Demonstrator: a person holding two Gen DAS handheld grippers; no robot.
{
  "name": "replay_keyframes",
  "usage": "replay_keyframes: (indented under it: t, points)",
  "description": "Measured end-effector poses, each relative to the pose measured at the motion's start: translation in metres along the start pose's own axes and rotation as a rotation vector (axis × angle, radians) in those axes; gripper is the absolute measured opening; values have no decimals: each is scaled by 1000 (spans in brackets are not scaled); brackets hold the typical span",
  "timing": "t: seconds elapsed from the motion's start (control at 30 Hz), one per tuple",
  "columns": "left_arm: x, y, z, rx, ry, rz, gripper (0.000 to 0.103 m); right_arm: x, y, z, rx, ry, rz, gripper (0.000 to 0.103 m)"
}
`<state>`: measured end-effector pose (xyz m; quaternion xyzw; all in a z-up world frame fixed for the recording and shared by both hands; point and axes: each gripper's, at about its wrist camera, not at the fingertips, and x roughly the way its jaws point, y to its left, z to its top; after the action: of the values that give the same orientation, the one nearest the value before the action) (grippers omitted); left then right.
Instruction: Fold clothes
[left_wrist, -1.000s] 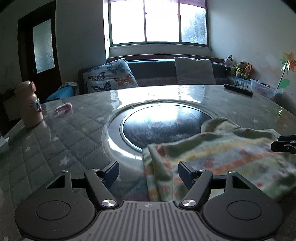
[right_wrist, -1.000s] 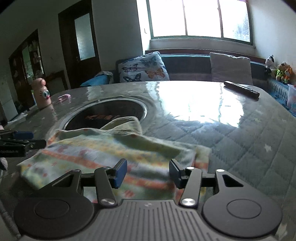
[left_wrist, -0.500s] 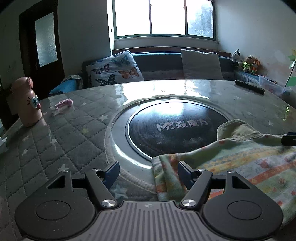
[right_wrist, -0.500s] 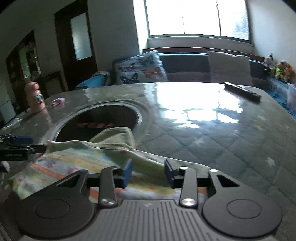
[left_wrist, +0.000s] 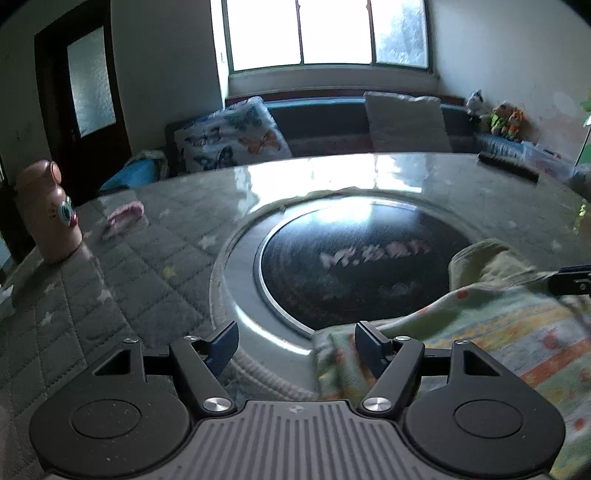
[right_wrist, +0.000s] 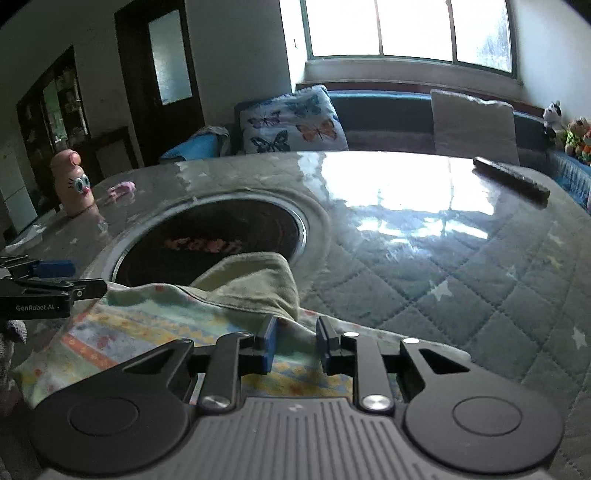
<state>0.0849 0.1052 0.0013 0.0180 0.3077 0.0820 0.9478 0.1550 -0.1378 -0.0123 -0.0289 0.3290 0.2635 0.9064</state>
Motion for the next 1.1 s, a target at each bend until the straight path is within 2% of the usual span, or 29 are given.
replay_keyframes:
  t: [0.2,0.3,0.5,0.6,0.83,0.97,1.1]
  points:
    - [-4,-24,9,51,-20,-86,73,-9,22,1,-51,-21,55,23]
    - [3,-37,11,78,-15,-100,73,-9,35,-1,-89,-26,72,24]
    - [25,-46,12,100,62,-74,72,-8,50,-7,-143,-19,96,30]
    - [28,-46,11,102,73,-56,72,-9,52,-5,-161,-24,94,30]
    - [13,-27,7,56,47,-34,72,-9,60,2,-194,-38,89,30]
    - [1,-18,3,30,37,-30,72,6,67,2,-210,8,85,30]
    - [-14,-11,-2,6,22,-37,72,6,70,-2,-212,1,81,30]
